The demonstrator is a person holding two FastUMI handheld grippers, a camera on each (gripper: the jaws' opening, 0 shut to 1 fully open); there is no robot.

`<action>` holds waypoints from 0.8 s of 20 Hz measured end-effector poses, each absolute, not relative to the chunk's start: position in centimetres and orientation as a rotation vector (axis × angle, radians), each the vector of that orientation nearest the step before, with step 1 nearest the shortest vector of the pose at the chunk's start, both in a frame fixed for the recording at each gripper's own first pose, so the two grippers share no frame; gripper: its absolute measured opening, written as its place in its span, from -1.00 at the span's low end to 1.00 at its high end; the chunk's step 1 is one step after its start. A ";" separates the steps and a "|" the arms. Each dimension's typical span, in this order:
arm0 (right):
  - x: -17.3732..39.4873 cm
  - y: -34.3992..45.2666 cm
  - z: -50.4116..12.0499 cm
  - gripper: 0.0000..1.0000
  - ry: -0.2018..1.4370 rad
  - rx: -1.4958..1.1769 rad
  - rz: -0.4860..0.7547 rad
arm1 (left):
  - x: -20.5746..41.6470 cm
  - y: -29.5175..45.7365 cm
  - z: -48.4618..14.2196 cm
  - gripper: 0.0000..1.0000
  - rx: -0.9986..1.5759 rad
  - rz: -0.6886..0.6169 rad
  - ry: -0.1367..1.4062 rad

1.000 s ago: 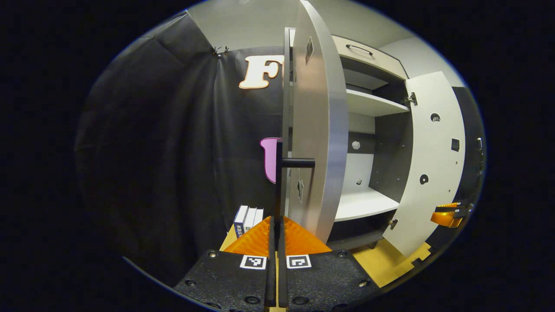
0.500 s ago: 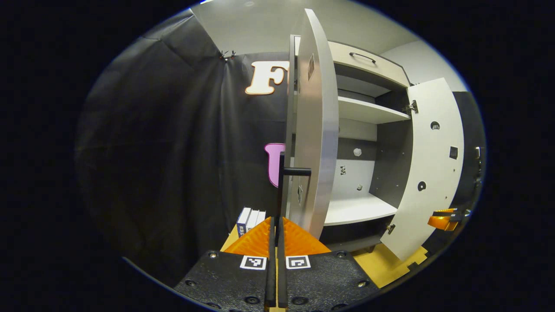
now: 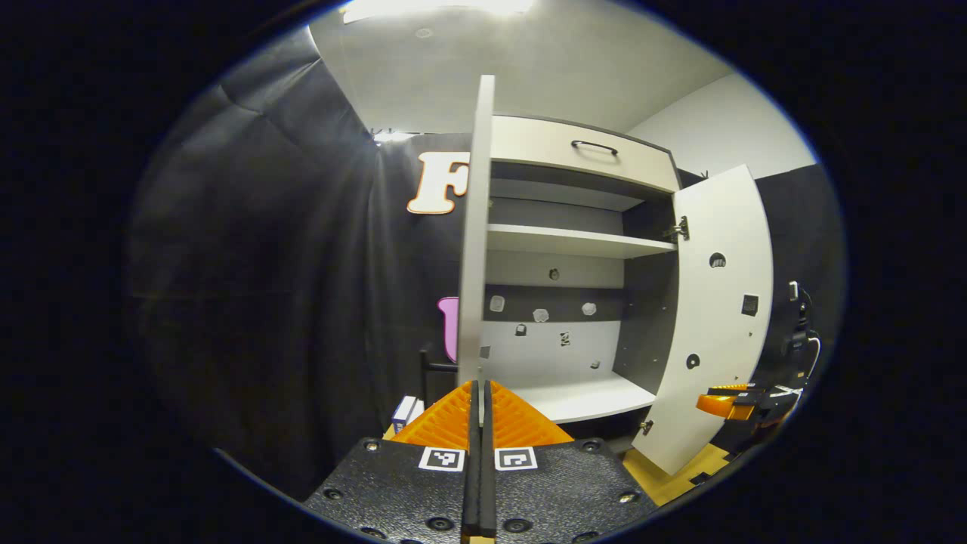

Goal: Open the right door of the double-door shoe cabinet with the right hand, and open the left door with the left hand.

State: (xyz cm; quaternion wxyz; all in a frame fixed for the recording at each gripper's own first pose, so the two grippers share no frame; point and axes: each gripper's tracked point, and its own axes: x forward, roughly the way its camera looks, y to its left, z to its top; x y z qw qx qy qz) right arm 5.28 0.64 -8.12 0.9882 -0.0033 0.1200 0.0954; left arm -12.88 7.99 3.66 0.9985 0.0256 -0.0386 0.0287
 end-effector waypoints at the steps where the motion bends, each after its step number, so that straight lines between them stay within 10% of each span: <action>1: 5.2 1.0 -7.0 -0.11 0.220 -0.003 0.188 | -12.5 6.7 3.6 -0.99 0.060 0.039 -0.083; 3: 5.0 1.8 -4.7 0.24 0.164 -0.002 0.187 | -11.7 4.0 3.2 -0.87 0.097 -0.011 -0.085; 6: 4.5 2.4 -2.0 1.00 0.094 -0.038 0.172 | -10.1 1.0 2.6 0.18 0.173 -0.041 -0.087; 8: 4.0 2.6 -1.1 1.00 0.061 -0.056 0.163 | -9.2 -1.0 2.2 0.87 0.177 -0.068 -0.081; 16: 2.5 1.1 -0.3 1.00 0.047 -0.032 0.124 | -7.4 -4.6 0.6 0.89 0.109 -0.155 -0.034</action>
